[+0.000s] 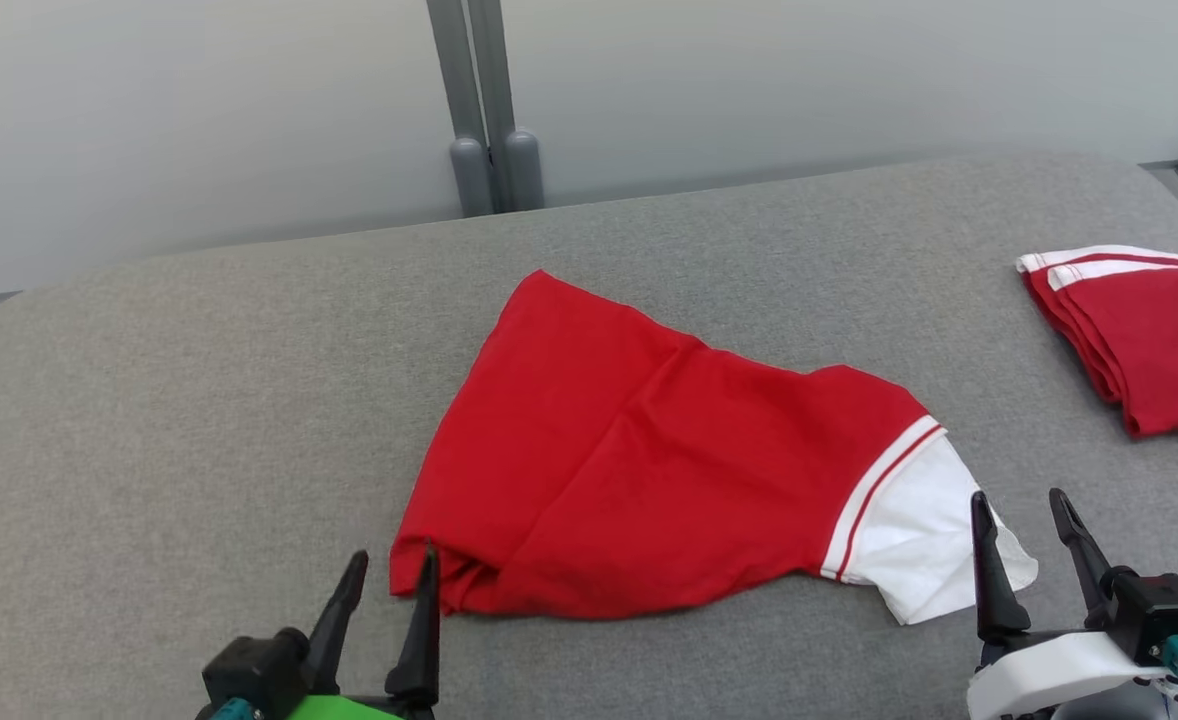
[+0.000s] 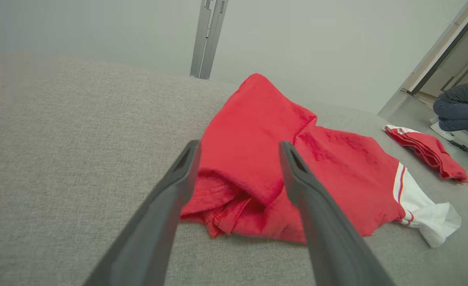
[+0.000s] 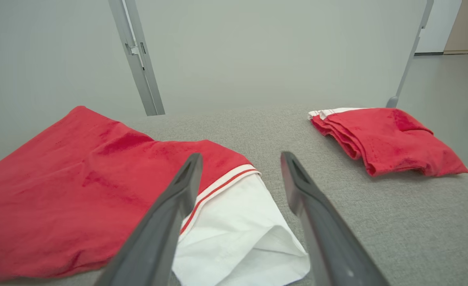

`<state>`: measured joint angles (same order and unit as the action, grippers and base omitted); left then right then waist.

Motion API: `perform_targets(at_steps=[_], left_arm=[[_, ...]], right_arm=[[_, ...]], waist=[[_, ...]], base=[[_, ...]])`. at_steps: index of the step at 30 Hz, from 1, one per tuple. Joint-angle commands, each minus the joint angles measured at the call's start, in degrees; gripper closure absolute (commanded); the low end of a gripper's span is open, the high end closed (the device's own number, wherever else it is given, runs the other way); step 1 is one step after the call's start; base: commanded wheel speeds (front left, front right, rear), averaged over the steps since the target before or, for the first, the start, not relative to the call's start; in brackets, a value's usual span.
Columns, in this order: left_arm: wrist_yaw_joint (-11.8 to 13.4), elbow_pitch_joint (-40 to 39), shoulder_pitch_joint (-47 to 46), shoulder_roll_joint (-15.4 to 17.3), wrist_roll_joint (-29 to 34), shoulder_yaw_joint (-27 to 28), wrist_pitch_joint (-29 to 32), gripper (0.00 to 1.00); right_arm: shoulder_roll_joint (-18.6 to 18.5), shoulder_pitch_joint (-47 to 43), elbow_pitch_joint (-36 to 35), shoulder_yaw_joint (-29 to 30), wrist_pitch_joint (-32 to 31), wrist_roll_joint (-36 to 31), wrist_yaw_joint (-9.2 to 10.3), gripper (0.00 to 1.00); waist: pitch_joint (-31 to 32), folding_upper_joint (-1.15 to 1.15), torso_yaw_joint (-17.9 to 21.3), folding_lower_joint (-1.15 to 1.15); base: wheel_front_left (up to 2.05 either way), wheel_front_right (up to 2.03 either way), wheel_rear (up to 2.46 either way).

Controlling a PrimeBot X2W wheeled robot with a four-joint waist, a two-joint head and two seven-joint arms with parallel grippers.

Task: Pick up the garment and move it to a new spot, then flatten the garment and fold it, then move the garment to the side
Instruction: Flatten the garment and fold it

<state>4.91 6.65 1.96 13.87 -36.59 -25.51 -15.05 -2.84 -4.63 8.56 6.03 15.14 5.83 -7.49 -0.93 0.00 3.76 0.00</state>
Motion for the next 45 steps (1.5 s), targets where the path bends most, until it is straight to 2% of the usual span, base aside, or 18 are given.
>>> perform_targets(at_steps=[1,6,10,20,21,22,23,26,30,34,39,41,42,44,45], left_arm=[[-1.47,1.11,0.94,-0.56,0.96,0.61,-0.14,0.00],[-5.71,7.48,-0.26,-2.74,3.79,0.60,-0.15,0.00],[-8.89,13.00,-2.49,-3.74,5.80,-1.50,-0.15,0.00],[-10.99,26.20,-9.97,-4.66,5.24,-1.22,0.48,0.00],[-11.42,27.29,-10.72,-4.57,4.90,-2.02,0.98,0.22],[-11.68,28.02,-11.21,-4.70,4.18,-2.41,1.46,0.53],[-12.03,28.69,-11.51,-4.73,3.29,-3.26,2.31,1.00],[-12.48,28.17,-11.53,-4.32,0.76,-5.01,3.31,1.00],[-12.45,21.98,-9.17,-1.90,-4.11,-7.01,5.08,1.00],[-12.43,8.39,-4.26,1.34,-8.97,-6.66,8.59,1.00],[-11.02,-12.02,4.31,6.72,-16.27,-5.03,15.60,1.00],[-10.80,-17.03,7.34,8.47,-19.54,-5.61,19.15,1.00],[-10.35,-18.19,8.42,9.68,-19.97,-5.92,20.61,1.00],[-9.56,-18.32,10.41,10.04,-22.31,-6.88,23.01,1.00],[-8.73,-16.81,10.47,10.13,-21.46,-6.56,22.64,0.56]], right_arm=[[-0.10,-0.63,-0.29,-0.35,-0.01,-0.50,0.00,0.00],[-0.12,0.00,-0.40,-1.06,-0.01,-0.58,0.00,0.00],[-0.13,0.55,-0.42,-1.47,0.00,-0.69,0.00,0.00],[-0.11,1.58,-0.89,-1.18,-0.01,-1.48,0.00,0.00],[-0.11,1.53,-0.86,-1.10,-0.01,-1.49,0.00,0.00],[-0.11,1.42,-0.82,-0.98,-0.01,-1.47,0.00,0.00],[-0.11,1.31,-0.75,-0.88,-0.01,-1.45,0.00,0.00],[-0.12,0.85,-0.54,-0.26,-0.01,-0.99,0.00,0.00],[-0.10,-0.20,-0.20,0.24,-0.01,-0.04,0.00,0.00],[-0.12,-1.47,-0.09,0.98,-0.01,0.86,0.00,0.00],[-0.11,-2.07,0.04,1.04,-0.01,1.88,0.00,0.00],[-0.12,-1.97,0.12,1.14,-0.01,2.17,0.00,0.00],[-0.11,-1.80,0.16,1.10,-0.01,2.25,0.00,0.00],[-0.13,-1.34,0.21,1.42,0.00,2.19,0.00,0.00],[-0.15,-1.15,0.28,1.40,-0.01,2.13,0.00,0.00]], waist=[[0.46,0.00,-1.39,0.00],[-0.31,0.00,-1.28,0.00],[-1.29,0.00,-0.11,0.00],[-4.36,0.00,3.02,0.00],[-4.50,0.00,3.19,0.00],[-4.56,0.00,3.25,0.00],[-4.59,0.00,3.26,0.00],[-4.21,0.00,2.87,0.00],[-2.69,0.00,1.42,0.00],[-1.47,0.00,-0.92,0.00],[-1.39,0.00,-4.25,0.00],[-1.51,0.00,-5.25,0.00],[-1.64,0.00,-5.52,0.00],[-2.03,0.00,-6.21,0.00],[-2.21,0.00,-6.52,0.00]], base=[[0.00,0.00,0.00],[0.00,0.00,0.00],[0.00,0.00,0.00],[0.00,0.00,0.00],[0.00,0.00,0.00],[0.00,0.00,0.00],[0.00,0.00,0.00],[0.00,0.00,0.00],[0.00,0.00,0.00],[0.00,0.00,0.00],[0.00,0.00,0.00],[0.00,0.00,0.00],[0.00,0.00,0.00],[0.00,0.00,0.00],[0.00,0.00,0.00]])
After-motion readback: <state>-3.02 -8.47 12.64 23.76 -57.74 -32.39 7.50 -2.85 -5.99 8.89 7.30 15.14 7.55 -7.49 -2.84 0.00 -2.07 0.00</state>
